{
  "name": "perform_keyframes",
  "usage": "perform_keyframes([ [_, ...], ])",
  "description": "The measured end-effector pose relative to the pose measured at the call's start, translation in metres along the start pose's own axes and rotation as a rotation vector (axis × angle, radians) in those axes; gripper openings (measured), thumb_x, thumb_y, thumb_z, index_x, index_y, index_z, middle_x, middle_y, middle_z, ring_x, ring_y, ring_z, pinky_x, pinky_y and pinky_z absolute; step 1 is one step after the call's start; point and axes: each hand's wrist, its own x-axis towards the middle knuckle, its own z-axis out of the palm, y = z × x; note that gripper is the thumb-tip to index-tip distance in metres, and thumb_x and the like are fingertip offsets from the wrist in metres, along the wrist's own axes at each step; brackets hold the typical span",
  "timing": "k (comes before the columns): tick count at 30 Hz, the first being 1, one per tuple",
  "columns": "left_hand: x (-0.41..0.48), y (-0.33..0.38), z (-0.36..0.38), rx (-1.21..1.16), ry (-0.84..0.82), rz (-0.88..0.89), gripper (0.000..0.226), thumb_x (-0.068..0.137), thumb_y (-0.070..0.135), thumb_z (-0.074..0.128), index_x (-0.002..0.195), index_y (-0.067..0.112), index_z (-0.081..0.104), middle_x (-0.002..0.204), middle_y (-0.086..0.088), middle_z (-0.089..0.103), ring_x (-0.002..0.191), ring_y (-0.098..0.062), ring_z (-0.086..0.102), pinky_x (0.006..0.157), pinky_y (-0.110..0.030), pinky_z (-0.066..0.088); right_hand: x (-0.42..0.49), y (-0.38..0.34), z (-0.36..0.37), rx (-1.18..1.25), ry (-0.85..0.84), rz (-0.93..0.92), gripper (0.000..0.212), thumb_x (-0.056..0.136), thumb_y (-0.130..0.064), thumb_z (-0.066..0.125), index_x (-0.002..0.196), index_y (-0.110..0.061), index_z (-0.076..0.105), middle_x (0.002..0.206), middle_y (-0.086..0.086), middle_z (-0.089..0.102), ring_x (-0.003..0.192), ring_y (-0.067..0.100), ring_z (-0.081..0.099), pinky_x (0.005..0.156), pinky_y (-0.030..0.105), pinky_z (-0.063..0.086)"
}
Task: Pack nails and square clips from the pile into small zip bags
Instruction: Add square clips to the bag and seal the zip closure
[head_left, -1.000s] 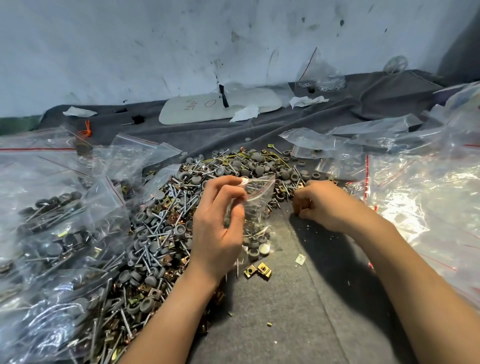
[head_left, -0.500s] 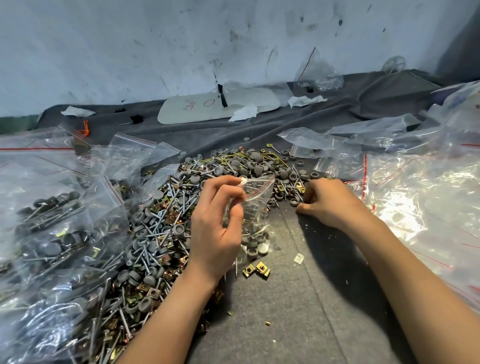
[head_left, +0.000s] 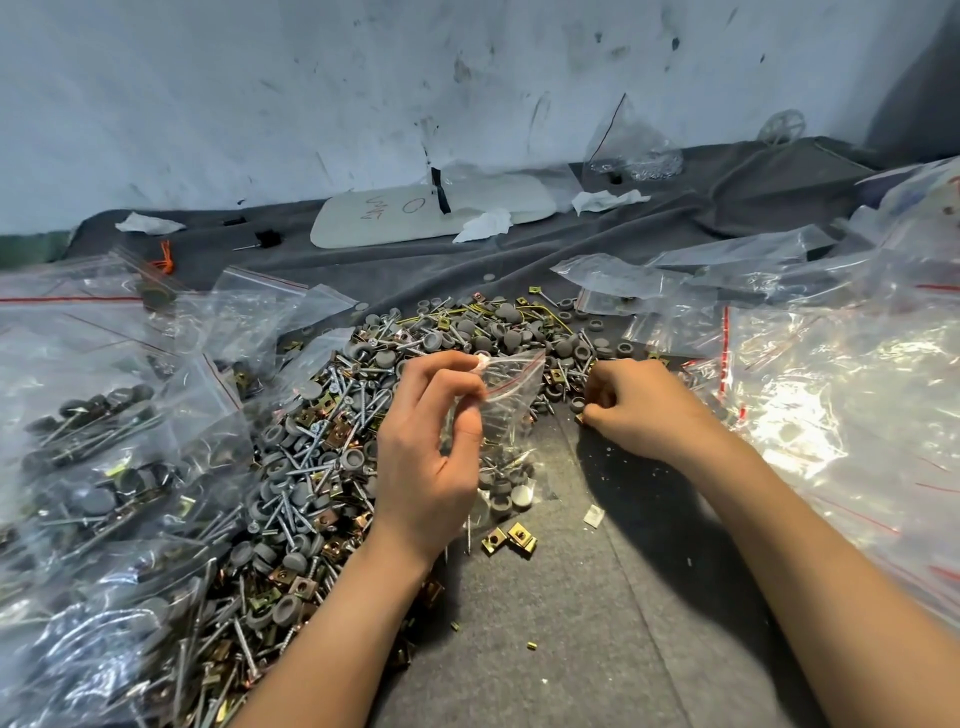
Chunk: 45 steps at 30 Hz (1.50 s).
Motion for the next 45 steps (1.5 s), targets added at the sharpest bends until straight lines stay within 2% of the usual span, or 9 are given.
perform_keyframes([
  [13,0.000,-0.003,0.000,0.014,-0.021,-0.003,0.012,0.084,-0.001,0.051,0.088,0.006,0.060,0.106,-0.003,0.055,0.100,-0.001,0.053,0.085,-0.013,0.043,0.000,-0.004,0.007,0.090,0.002,-0.046,0.021,0.083,-0.016,0.072,0.085,-0.018,0.051,0.081,-0.004,0.052,0.079,0.016,0.049,0.065,0.026,0.034],
  [18,0.000,-0.003,0.002,0.014,-0.082,-0.012,0.010,0.084,0.000,0.051,0.088,0.004,0.060,0.107,-0.004,0.055,0.101,-0.001,0.052,0.088,-0.012,0.043,-0.008,-0.016,-0.003,0.660,0.326,-0.193,0.014,0.082,-0.007,0.072,0.081,-0.016,0.062,0.072,-0.002,0.065,0.066,0.014,0.064,0.064,0.026,0.055],
  [23,-0.001,-0.002,0.000,-0.003,-0.144,0.020,0.011,0.084,0.004,0.051,0.088,0.005,0.061,0.110,-0.005,0.055,0.107,-0.002,0.052,0.091,-0.012,0.039,-0.022,-0.033,-0.004,0.778,0.514,-0.485,0.011,0.082,-0.006,0.071,0.089,-0.012,0.066,0.083,-0.003,0.068,0.078,0.010,0.065,0.072,0.021,0.052],
  [26,-0.001,-0.002,0.000,-0.020,-0.150,0.030,0.016,0.085,0.010,0.048,0.089,0.004,0.061,0.111,-0.004,0.055,0.108,-0.004,0.053,0.092,-0.017,0.042,-0.023,-0.036,0.001,0.755,0.447,-0.515,0.011,0.083,-0.006,0.070,0.094,-0.008,0.067,0.090,0.006,0.070,0.087,0.017,0.068,0.080,0.035,0.056],
  [30,0.000,-0.001,0.000,-0.035,-0.094,0.004,0.012,0.083,-0.003,0.052,0.088,0.004,0.061,0.109,-0.006,0.056,0.105,-0.003,0.053,0.089,-0.012,0.040,-0.017,-0.029,0.003,0.752,0.537,-0.412,0.012,0.088,-0.010,0.065,0.100,-0.012,0.069,0.095,-0.001,0.070,0.090,0.015,0.066,0.079,0.033,0.054],
  [33,0.000,-0.001,0.001,-0.075,-0.047,-0.035,0.013,0.085,-0.002,0.050,0.088,0.005,0.060,0.109,-0.006,0.056,0.103,-0.006,0.055,0.086,-0.018,0.047,-0.007,-0.018,0.009,0.482,0.592,-0.331,0.015,0.088,-0.007,0.065,0.102,-0.012,0.068,0.097,-0.006,0.066,0.094,0.022,0.061,0.081,0.034,0.051],
  [36,0.000,-0.002,0.001,-0.104,-0.011,-0.072,0.012,0.086,0.001,0.049,0.088,0.006,0.060,0.108,-0.003,0.056,0.103,-0.011,0.056,0.086,-0.035,0.052,0.002,-0.008,0.021,0.221,0.438,-0.291,0.022,0.088,-0.012,0.065,0.110,-0.014,0.066,0.109,-0.002,0.067,0.112,0.024,0.051,0.094,0.037,0.043],
  [39,0.000,-0.001,0.001,-0.102,0.014,-0.069,0.012,0.086,0.002,0.049,0.087,0.008,0.059,0.107,-0.001,0.056,0.104,-0.011,0.056,0.087,-0.033,0.051,0.008,-0.004,0.029,0.095,0.323,-0.268,0.030,0.089,-0.018,0.065,0.118,-0.014,0.065,0.123,0.001,0.063,0.124,0.025,0.042,0.103,0.036,0.033],
  [45,0.000,-0.001,0.000,-0.096,0.014,-0.074,0.013,0.086,0.002,0.049,0.087,0.010,0.059,0.106,-0.002,0.057,0.102,-0.009,0.056,0.083,-0.025,0.049,0.010,-0.006,0.031,-0.021,0.337,-0.224,0.025,0.086,-0.012,0.066,0.111,-0.008,0.069,0.124,0.005,0.062,0.120,0.032,0.043,0.096,0.045,0.039],
])
